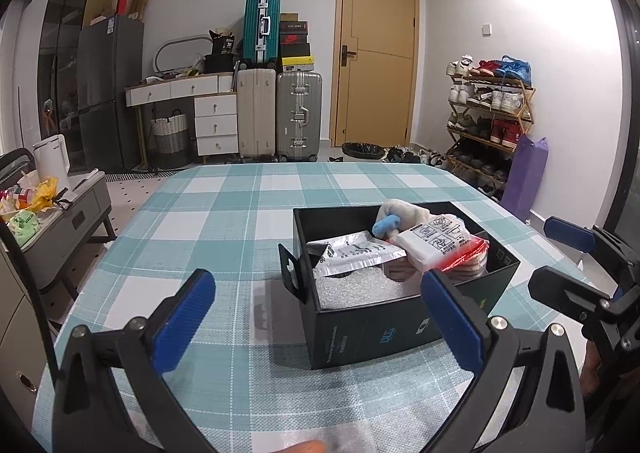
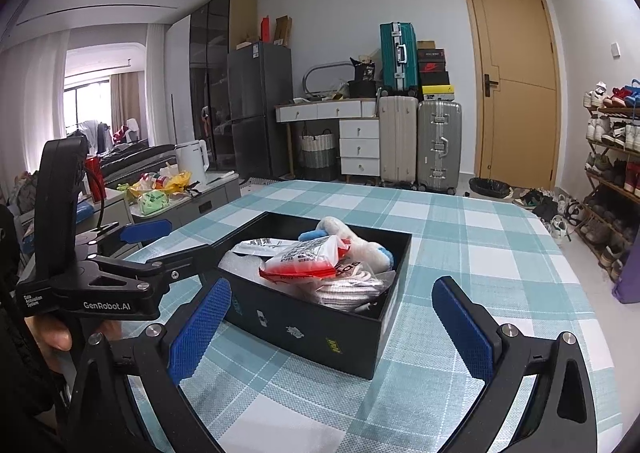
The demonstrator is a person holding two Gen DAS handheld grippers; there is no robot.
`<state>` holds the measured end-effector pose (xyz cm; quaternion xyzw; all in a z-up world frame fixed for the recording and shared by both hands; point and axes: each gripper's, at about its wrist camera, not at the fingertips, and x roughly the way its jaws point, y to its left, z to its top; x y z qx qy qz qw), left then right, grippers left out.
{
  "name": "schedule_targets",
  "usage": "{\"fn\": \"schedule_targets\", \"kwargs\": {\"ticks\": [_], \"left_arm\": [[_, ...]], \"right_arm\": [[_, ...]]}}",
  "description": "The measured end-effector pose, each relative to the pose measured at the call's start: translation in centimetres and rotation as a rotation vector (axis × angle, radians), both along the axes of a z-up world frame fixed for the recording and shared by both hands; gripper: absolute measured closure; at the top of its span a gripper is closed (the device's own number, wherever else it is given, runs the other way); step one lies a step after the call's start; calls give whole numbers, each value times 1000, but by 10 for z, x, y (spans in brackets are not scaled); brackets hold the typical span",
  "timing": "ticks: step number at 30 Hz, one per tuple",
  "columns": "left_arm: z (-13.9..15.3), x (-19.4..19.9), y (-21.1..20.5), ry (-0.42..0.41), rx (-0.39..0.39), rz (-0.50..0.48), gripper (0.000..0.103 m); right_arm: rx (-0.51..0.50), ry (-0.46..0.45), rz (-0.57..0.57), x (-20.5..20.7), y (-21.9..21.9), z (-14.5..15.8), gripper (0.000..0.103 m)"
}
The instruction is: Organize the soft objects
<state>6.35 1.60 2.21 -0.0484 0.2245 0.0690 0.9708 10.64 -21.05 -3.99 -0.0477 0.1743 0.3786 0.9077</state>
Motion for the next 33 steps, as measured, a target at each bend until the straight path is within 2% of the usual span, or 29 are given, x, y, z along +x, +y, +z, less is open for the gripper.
{"fn": "schedule_targets", "kwargs": {"ticks": [33], "left_arm": [[-1, 1, 0, 2, 1, 4, 0]], "right_arm": [[3, -12, 2, 0, 2, 0, 1]]}}
